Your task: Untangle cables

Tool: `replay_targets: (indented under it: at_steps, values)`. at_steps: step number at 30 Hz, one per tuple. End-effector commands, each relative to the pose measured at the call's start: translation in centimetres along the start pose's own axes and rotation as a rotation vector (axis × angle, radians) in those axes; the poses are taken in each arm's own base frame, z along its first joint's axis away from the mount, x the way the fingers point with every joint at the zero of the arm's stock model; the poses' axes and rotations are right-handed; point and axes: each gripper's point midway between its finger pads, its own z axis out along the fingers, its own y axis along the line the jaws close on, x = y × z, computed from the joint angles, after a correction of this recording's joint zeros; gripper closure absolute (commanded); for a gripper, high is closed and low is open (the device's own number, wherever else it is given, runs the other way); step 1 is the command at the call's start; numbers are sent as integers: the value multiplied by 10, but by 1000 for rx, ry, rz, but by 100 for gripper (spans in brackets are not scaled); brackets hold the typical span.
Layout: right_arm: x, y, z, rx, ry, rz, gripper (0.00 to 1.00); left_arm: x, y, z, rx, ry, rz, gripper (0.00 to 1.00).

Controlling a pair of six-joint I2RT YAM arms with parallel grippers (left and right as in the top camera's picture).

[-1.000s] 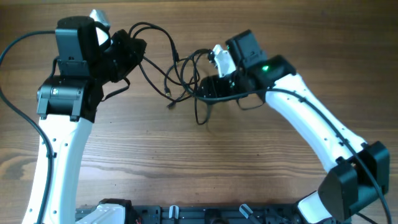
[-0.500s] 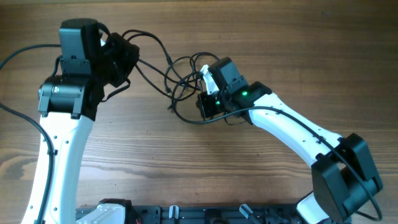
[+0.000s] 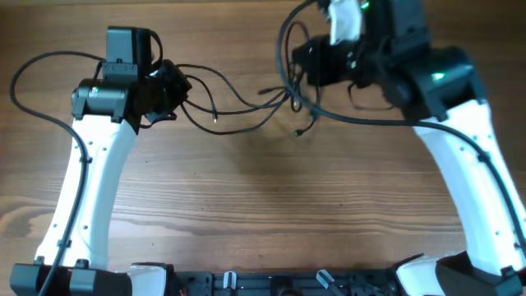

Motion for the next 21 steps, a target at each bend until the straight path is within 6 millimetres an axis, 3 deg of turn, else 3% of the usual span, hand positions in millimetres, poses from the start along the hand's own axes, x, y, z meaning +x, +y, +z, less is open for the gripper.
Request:
replay_targets:
  at_steps: [1, 3, 6, 7, 10, 16, 17, 20, 21]
  values:
    - [-51, 3, -53, -14, -183, 5, 96, 1, 4, 0, -14, 14, 131, 96]
    - [-75, -9, -82, 16, -276, 41, 96, 2, 13, 2, -61, 19, 154, 96]
    - [-99, -39, -118, 84, -384, 93, 96, -8, 52, 6, -275, -33, 154, 96]
    - [-102, -58, -128, 123, -407, 134, 96, -12, 65, 6, -350, -52, 146, 96]
    - [-93, -97, -139, 205, -389, 225, 96, -10, 72, 15, -379, -36, 144, 96]
    - [-44, -118, -90, 234, -127, 262, 96, 0, 44, 25, -219, 29, 133, 93]
    - [-37, -119, -79, 231, -86, 264, 96, 0, 44, 25, -220, 29, 133, 85]
    - [-27, -109, -56, 161, -2, 222, 96, 2, 42, 26, -204, 41, 132, 47]
    - [-25, -101, -50, 128, 15, 197, 96, 6, 37, 26, -174, 62, 138, 41]
